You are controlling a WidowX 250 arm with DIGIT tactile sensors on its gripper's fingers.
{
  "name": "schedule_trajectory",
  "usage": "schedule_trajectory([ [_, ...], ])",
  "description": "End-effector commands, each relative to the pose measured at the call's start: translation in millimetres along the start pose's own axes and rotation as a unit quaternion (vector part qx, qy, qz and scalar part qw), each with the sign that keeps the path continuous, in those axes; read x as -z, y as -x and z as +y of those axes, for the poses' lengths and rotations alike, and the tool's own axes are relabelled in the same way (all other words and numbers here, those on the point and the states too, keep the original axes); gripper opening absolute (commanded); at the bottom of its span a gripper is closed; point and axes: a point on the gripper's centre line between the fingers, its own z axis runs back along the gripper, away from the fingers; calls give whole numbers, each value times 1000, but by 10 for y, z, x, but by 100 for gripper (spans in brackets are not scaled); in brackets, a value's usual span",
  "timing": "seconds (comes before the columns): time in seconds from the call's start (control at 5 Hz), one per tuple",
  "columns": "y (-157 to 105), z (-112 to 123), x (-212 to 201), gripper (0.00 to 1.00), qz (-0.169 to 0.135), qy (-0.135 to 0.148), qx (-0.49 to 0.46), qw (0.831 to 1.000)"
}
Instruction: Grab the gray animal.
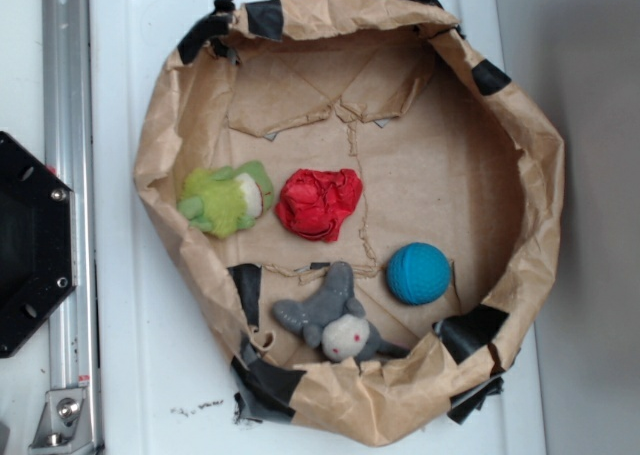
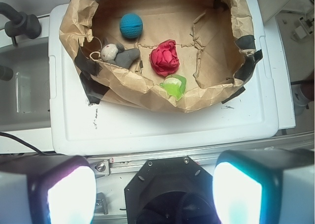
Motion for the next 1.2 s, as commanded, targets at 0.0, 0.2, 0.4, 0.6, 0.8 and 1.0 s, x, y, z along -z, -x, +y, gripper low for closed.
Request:
schedule_trajectory([
  [0.0, 0, 0, 0, 100, 0, 0, 0, 1000],
  [0.2, -385, 79, 92, 100, 0, 44, 48, 998],
  [0.4, -857, 23, 402, 100, -24, 52, 83, 995],
  [0.6, -1256, 22, 658, 100, -29, 45, 101, 993],
  [0.8, -1511, 28, 1018, 100, -26, 47, 124, 991],
  [1.0, -1436, -183, 1215, 100, -21, 62, 237, 969],
])
